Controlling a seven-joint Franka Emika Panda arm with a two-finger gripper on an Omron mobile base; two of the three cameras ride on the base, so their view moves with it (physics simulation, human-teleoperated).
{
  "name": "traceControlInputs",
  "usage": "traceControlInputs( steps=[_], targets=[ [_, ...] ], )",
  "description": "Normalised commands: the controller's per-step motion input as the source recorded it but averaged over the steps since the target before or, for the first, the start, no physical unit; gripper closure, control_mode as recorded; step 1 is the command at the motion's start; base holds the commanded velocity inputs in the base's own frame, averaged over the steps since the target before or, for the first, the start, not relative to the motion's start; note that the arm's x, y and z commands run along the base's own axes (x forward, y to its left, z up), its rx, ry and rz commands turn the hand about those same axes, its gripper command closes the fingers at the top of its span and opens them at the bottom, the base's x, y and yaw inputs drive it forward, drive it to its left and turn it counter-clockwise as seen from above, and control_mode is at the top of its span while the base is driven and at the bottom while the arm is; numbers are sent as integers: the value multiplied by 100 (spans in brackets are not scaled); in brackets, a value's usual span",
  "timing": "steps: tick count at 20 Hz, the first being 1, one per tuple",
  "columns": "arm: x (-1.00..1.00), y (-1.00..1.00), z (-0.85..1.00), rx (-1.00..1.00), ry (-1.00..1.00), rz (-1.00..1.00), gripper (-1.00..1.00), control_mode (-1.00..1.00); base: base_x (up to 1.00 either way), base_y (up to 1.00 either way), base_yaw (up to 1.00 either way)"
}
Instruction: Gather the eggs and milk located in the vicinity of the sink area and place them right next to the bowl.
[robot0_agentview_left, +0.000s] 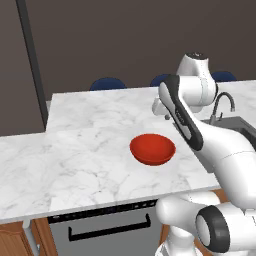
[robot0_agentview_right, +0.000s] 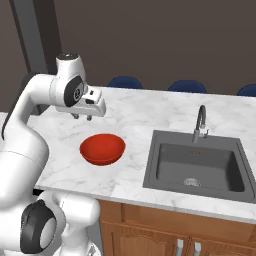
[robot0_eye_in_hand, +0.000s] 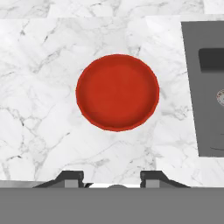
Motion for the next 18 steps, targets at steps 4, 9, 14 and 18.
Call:
traceControlInputs(
  steps=[4, 9, 14, 18],
  targets=[
    [-16, 0, 0, 0, 0, 0, -100, -100, 0, 0, 0],
    [-49, -7, -1, 0, -3, 0, -100, -100, 0, 0, 0],
    [-80, -6, 0, 0, -8, 0, -100, -100, 0, 0, 0],
    [-71, 0, -3, 0, -8, 0, -100, -100, 0, 0, 0]
  ],
)
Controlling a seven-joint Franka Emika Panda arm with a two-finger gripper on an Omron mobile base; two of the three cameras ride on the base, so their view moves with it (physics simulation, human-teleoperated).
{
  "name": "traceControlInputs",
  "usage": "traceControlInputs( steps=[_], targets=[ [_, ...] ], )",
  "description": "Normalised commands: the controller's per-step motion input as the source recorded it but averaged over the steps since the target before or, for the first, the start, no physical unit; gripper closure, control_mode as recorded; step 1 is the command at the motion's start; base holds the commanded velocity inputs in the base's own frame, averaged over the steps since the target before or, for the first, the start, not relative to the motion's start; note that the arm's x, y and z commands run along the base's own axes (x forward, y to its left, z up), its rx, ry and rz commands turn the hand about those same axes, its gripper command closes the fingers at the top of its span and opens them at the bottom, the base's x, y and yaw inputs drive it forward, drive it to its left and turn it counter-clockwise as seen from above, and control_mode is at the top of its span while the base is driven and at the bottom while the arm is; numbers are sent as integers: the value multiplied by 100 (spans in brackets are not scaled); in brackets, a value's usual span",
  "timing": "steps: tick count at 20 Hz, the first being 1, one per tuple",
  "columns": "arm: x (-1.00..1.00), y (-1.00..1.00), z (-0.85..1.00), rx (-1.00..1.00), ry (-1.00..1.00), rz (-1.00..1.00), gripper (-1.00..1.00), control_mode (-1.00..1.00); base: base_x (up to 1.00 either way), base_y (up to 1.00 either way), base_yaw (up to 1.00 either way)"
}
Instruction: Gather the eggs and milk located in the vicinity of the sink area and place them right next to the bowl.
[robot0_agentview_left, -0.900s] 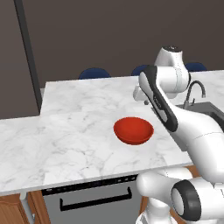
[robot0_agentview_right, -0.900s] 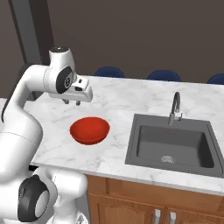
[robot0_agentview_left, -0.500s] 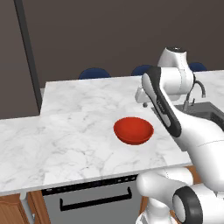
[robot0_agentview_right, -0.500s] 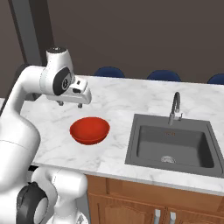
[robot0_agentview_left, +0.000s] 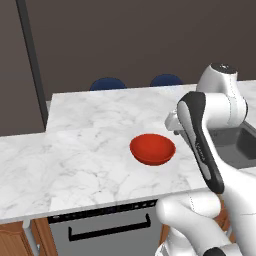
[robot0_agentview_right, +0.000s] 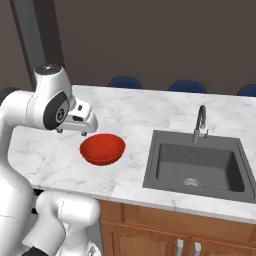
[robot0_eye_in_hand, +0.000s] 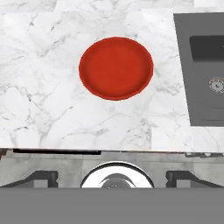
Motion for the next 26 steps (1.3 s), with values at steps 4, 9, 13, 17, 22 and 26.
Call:
traceControlInputs(
  steps=[4, 9, 13, 17, 22, 26],
  targets=[
    [0, 0, 0, 0, 0, 0, -100, -100, 0, 0, 0],
    [0, 0, 0, 0, 0, 0, -100, -100, 0, 0, 0],
    [0, 0, 0, 0, 0, 0, -100, 100, -18, -8, -3],
    [0, 0, 0, 0, 0, 0, -100, 100, -87, -40, -34],
    [0, 0, 0, 0, 0, 0, -100, 100, -26, -4, -39],
    [0, 0, 0, 0, 0, 0, -100, 100, 0, -84, -24]
  ],
)
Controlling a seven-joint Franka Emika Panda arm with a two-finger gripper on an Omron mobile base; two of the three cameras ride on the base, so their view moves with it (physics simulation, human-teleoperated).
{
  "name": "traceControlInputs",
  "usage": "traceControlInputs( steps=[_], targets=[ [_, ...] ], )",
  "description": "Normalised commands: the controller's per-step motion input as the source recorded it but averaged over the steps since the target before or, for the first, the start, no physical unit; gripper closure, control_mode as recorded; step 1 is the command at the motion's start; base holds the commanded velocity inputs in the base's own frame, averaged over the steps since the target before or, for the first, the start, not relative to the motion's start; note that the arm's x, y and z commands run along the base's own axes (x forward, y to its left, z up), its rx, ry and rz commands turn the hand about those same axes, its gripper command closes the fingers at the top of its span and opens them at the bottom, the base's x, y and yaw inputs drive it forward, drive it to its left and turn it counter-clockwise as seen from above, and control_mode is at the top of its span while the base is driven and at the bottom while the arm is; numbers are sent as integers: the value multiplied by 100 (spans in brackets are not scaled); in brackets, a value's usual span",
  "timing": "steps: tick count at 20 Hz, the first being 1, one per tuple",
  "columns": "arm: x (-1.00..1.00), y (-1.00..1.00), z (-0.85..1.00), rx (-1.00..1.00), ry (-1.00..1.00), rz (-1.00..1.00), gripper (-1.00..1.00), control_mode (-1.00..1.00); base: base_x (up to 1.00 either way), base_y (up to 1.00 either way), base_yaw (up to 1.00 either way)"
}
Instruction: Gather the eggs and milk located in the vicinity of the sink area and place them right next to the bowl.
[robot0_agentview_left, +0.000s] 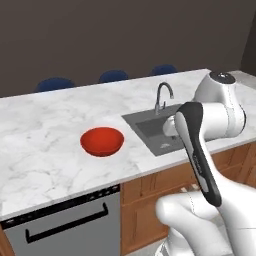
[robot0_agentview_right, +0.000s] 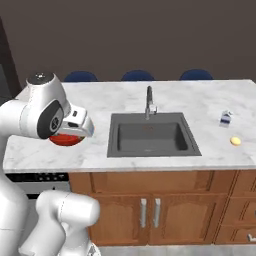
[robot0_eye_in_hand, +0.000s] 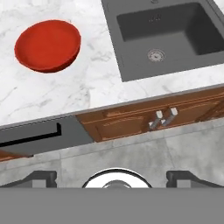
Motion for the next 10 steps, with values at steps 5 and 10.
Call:
traceControlInputs(
  steps=[5, 10],
  targets=[
    [0, 0, 0, 0, 0, 0, -100, 100, 0, -100, -3],
    [0, 0, 0, 0, 0, 0, -100, 100, 2, -100, 0]
  ],
)
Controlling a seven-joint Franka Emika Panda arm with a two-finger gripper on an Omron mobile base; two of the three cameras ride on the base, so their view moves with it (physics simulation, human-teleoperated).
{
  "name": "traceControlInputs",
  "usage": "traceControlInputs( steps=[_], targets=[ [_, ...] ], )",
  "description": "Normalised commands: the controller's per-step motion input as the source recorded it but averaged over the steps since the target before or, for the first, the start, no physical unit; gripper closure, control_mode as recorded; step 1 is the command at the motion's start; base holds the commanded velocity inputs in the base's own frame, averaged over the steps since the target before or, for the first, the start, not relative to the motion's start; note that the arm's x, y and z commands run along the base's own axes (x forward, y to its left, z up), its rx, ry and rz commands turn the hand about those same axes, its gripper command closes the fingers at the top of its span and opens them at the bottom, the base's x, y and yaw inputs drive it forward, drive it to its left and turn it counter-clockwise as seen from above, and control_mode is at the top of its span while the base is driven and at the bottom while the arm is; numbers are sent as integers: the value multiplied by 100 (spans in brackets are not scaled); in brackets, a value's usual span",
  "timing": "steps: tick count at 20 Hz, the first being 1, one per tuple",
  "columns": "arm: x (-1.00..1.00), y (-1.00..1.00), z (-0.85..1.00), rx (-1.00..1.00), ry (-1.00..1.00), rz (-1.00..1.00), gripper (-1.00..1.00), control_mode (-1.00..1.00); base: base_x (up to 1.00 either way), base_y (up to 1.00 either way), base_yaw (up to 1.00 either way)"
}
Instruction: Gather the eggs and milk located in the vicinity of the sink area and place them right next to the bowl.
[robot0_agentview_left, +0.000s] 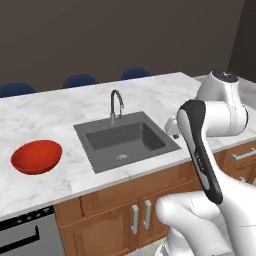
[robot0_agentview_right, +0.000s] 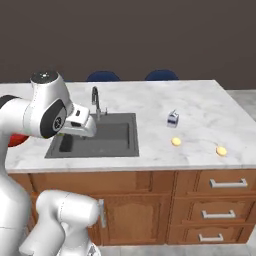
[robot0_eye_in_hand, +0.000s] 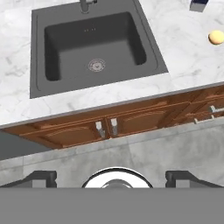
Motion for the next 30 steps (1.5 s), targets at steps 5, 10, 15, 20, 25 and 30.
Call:
traceControlInputs(
  steps=[5, 10, 15, 20, 25, 30],
  targets=[
    [0, 0, 0, 0, 0, 0, -100, 100, 24, -100, 8],
    [0, 0, 0, 0, 0, 0, -100, 100, 14, -100, 11],
    [0, 0, 0, 0, 0, 0, -100, 100, 10, -100, 17],
    [0, 0, 0, 0, 0, 0, -100, 100, 58, -61, 33],
    [0, 0, 0, 0, 0, 0, -100, 100, 68, -27, 44],
    [0, 0, 0, 0, 0, 0, -100, 100, 0, 0, 0]
  ],
)
